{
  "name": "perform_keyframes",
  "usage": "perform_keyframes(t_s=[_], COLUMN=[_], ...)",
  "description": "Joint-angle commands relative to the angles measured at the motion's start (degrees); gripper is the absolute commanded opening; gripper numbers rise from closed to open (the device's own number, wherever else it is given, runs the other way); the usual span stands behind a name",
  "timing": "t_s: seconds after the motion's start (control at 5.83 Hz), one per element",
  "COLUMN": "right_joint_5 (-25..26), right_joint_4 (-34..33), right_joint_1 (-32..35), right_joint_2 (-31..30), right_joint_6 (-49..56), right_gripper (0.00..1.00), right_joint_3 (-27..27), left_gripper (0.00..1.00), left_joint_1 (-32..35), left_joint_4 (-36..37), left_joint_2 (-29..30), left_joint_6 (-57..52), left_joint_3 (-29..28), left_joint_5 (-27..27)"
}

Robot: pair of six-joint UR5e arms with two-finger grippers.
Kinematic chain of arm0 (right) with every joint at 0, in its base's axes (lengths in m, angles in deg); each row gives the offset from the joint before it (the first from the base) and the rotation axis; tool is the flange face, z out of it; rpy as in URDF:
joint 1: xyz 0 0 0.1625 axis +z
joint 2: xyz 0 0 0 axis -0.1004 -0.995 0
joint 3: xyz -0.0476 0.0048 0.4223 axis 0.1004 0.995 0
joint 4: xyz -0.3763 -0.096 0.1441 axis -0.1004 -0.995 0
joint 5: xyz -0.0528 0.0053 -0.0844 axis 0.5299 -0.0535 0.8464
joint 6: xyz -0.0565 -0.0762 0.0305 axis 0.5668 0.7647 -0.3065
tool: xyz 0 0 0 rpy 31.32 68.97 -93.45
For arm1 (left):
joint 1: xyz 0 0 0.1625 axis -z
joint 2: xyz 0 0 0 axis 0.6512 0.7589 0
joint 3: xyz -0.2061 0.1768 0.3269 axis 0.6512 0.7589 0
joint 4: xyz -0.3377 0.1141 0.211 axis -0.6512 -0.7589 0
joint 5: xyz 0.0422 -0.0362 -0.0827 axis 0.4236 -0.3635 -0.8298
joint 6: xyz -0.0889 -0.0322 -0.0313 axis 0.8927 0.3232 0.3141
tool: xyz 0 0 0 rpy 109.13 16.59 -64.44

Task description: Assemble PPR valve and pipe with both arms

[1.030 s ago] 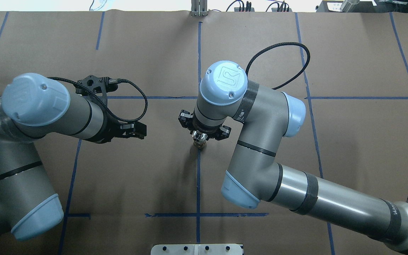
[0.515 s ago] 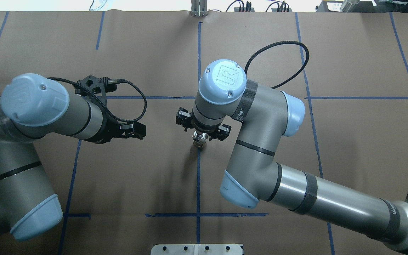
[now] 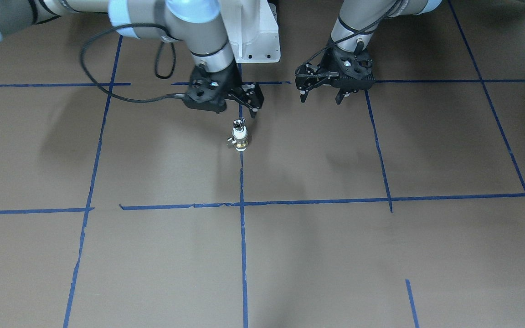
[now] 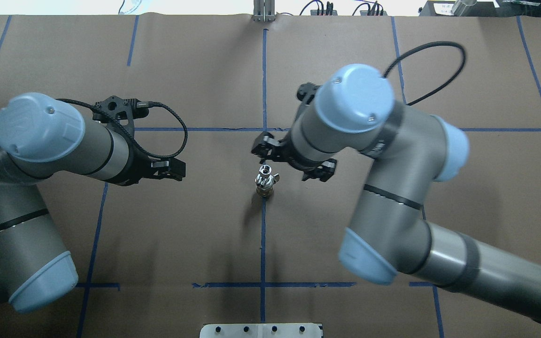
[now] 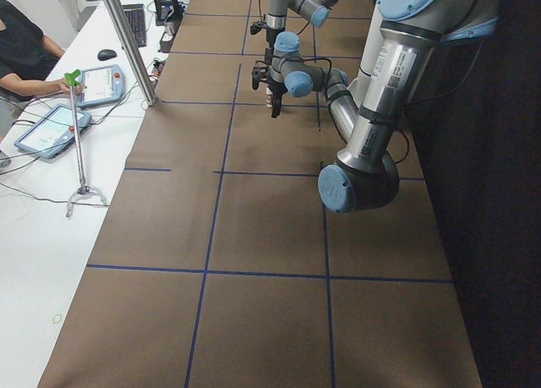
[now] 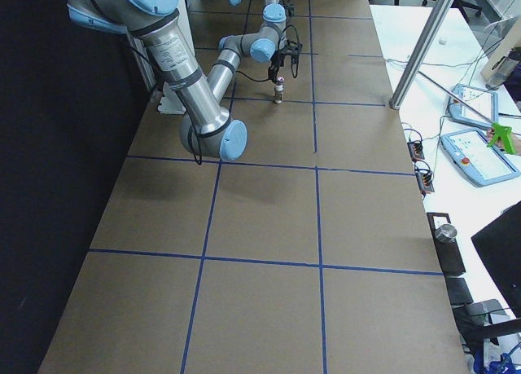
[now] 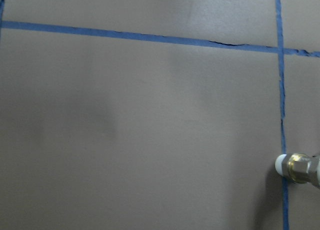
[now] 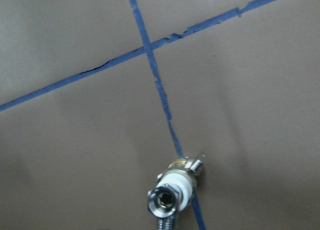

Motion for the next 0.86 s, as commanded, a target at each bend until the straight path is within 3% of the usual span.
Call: perform_keyframes(t_s=[0.0,0.34,0.69], right_joint_5=[-4.92,-5.04,-16.40], right_joint_4=[0.19,0.63,0.28], right_joint_1=[5.56,12.68,27.40], right_joint_2=[-12.16,-25.53,-33.73], right_joint_6=[7.78,25.59,46.50], right_gripper=[1.00,1.00,1.00], right_joint_3=[-9.81,-11.96,-11.08], left_gripper=[1.00,1.00,1.00], left_joint_1=[4.19,14.27,28.23], left_joint_4=[-0.13,-0.04,-0.12], left_joint_2=[-4.49,-13.17,-18.22], left_joint_6=[-10.93,-28.66,-50.36], left_joint_3=[-0.23,-0.67,-5.30], left_joint_5=[-0.15,-9.67,-18.21])
